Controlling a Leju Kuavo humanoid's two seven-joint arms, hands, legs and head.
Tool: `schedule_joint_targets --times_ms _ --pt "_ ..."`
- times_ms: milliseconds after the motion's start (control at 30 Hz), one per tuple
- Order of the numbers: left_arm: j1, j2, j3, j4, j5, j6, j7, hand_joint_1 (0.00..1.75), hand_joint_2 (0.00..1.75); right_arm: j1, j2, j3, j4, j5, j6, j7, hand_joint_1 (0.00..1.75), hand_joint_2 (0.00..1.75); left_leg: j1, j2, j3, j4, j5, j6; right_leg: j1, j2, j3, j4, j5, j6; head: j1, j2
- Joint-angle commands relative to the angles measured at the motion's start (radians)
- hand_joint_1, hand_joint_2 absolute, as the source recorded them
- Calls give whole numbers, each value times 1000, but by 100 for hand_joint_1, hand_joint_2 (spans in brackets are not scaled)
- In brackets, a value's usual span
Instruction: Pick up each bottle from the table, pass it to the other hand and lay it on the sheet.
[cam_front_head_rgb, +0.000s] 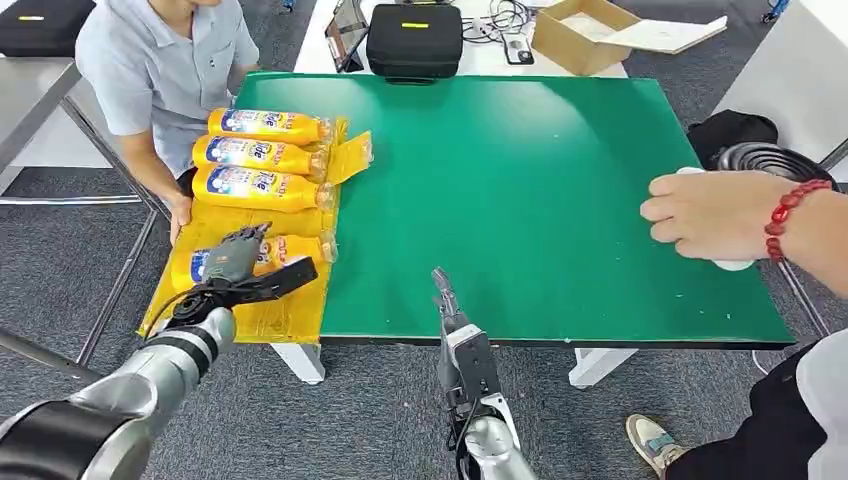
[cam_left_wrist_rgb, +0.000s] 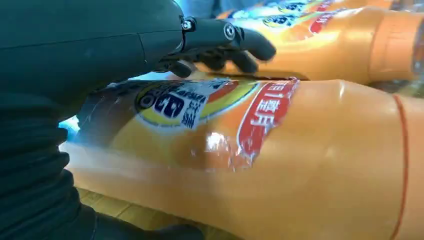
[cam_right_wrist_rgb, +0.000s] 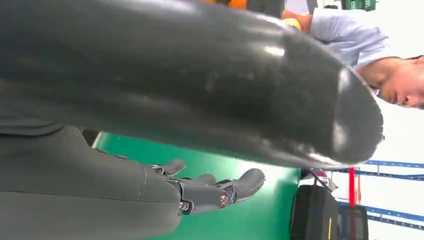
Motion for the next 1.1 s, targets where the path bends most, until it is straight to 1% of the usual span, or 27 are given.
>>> schedule_joint_targets --times_ms 33,100,133,200,233,333,367,400,433,567,600,633,667,700,733,767,833,900,967,1000,1033,1100 --pt "18 -5 44 44 27 -61 -60 0 175 -42 -17 -8 54 2 6 0 0 0 0 1 6 -1 -1 0 0 1 5 -1 -1 -1 0 0" --pt "17 -8 47 45 31 -78 -67 0 175 -42 -17 -7 57 1 13 0 0 0 0 1 7 -1 -1 0 0 2 7 -2 -1 -2 0 0" --pt "17 -8 47 45 31 -78 -67 0 175 -42 -17 -7 57 1 13 0 0 0 0 1 6 -1 0 0 0 1 6 -1 0 -1 0 0" --pt "9 -16 60 42 49 -124 -79 0 175 -41 -20 -7 59 3 17 0 0 0 0 1 7 -1 0 0 0 1 7 -2 0 -1 0 0" --pt "5 -21 77 36 70 -144 -93 0 175 -42 -21 -8 61 4 19 0 0 0 0 0 8 -1 -1 -1 0 1 8 -2 0 -1 0 0" --pt "-4 -38 113 0 119 -141 -166 0 175 -37 -24 -19 46 12 23 0 0 0 0 -1 9 -1 0 0 0 -1 9 -2 -1 -1 0 0" --pt "-3 -42 122 -11 133 -133 -188 0 175 -35 -25 -21 42 13 23 0 0 0 0 -2 8 -1 0 0 0 -1 8 -1 -1 -1 0 0" --pt "3 -50 133 -50 153 -91 -241 0 175 -29 -24 -26 31 10 25 0 0 0 0 -2 9 -1 -1 0 0 -1 10 -2 -1 -1 0 0" --pt "0 -53 135 -60 154 -72 -246 0 175 -27 -24 -26 28 10 27 0 0 0 0 -3 9 -1 0 0 0 -2 9 -1 -1 -1 0 0" --pt "0 -53 135 -60 154 -72 -246 0 175 -27 -24 -26 28 10 27 0 0 0 0 -3 8 0 0 0 0 -2 8 -1 -1 -1 0 0" --pt "6 -54 133 -73 154 -29 -255 0 175 -20 -22 -28 18 10 24 0 0 0 0 -2 7 0 0 0 0 -1 7 -1 -1 -1 0 0" --pt "6 -59 129 -95 148 54 -282 0 175 -16 -21 -29 13 9 27 0 0 0 0 -2 7 0 0 0 0 -1 7 -1 -1 0 0 0" --pt "4 -68 135 -117 159 108 -316 0 175 -13 -20 -29 10 12 24 0 0 0 1 -1 7 0 -1 0 0 -1 8 -1 -1 -1 0 0" --pt "0 -83 158 -134 199 131 -349 0 175 -13 -19 -29 13 13 20 0 0 0 0 -1 6 0 0 0 0 -1 7 -1 -1 -1 0 0" --pt "6 -107 183 -180 268 159 -411 0 175 -13 -15 -32 12 14 4 0 0 0 1 -3 7 1 -1 0 1 -3 7 0 -2 -1 0 0" --pt "14 -121 195 -210 307 165 -433 0 175 -13 -15 -31 9 12 3 0 0 0 1 -3 5 1 0 0 1 -3 5 0 -2 -1 0 0" --pt "38 -142 207 -275 380 164 -471 0 175 -11 -20 -21 3 15 6 0 0 0 1 -4 4 1 -1 0 2 -5 5 0 -3 -1 0 0" --pt "51 -143 202 -299 398 177 -484 0 175 -11 -23 -15 7 18 4 0 0 0 0 -4 6 1 -2 0 1 -4 6 0 -3 -1 0 0" --pt "71 -134 195 -321 432 161 -494 0 175 -10 -23 -20 16 16 -7 0 0 0 0 0 3 0 0 0 0 0 3 -1 -1 0 0 0" --pt "82 -134 204 -331 456 159 -503 0 175 -9 -25 -22 19 16 -10 0 0 0 0 0 5 0 -1 0 1 0 5 -1 -1 0 0 0" --pt "99 -135 215 -357 521 122 -518 0 175 -4 -27 -24 20 14 -8 0 0 0 0 1 6 0 -2 0 1 1 6 -1 -1 -1 0 0" --pt "116 -137 220 -383 553 108 -528 0 175 3 -29 -25 17 11 -4 0 0 0 0 1 6 0 -2 0 1 0 6 -1 -2 -1 0 0"
